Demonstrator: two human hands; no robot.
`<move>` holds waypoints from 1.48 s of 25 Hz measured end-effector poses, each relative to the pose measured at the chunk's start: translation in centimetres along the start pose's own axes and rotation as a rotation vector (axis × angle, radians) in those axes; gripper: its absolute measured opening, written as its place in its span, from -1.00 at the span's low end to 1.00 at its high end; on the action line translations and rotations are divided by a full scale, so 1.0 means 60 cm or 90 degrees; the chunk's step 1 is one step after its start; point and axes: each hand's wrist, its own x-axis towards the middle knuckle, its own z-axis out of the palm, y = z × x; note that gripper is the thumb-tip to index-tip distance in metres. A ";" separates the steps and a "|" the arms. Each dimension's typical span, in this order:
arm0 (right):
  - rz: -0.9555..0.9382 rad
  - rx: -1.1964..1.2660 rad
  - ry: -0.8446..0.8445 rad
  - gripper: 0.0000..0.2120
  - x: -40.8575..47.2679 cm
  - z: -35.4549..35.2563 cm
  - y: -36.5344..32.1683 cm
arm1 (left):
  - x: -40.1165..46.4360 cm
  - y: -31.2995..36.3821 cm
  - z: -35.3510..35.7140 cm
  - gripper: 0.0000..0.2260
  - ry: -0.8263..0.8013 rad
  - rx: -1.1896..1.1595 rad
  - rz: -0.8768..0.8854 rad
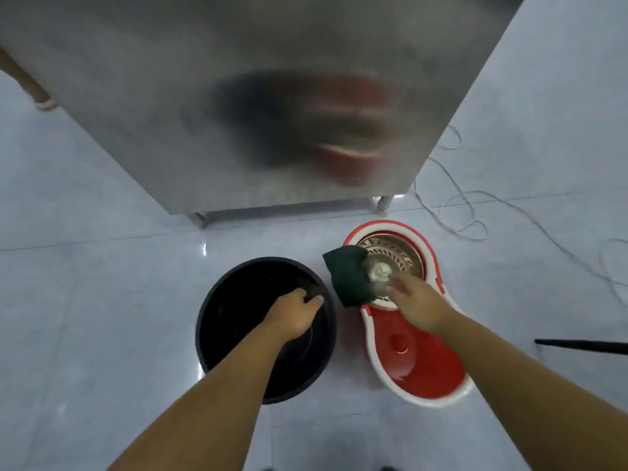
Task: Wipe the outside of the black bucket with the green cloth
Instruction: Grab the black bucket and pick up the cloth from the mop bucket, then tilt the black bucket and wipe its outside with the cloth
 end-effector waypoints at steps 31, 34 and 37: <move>0.071 0.650 0.102 -0.57 0.169 0.116 -0.011 | 0.023 -0.135 -0.090 -0.71 0.315 -0.195 -0.036; -0.049 0.455 0.245 -0.70 0.098 0.146 -0.033 | -0.004 -0.154 -0.109 -0.70 0.364 -0.292 -0.028; -0.252 0.354 0.282 -0.68 0.020 0.222 -0.037 | -0.036 -0.154 -0.111 -0.75 0.400 -0.411 -0.007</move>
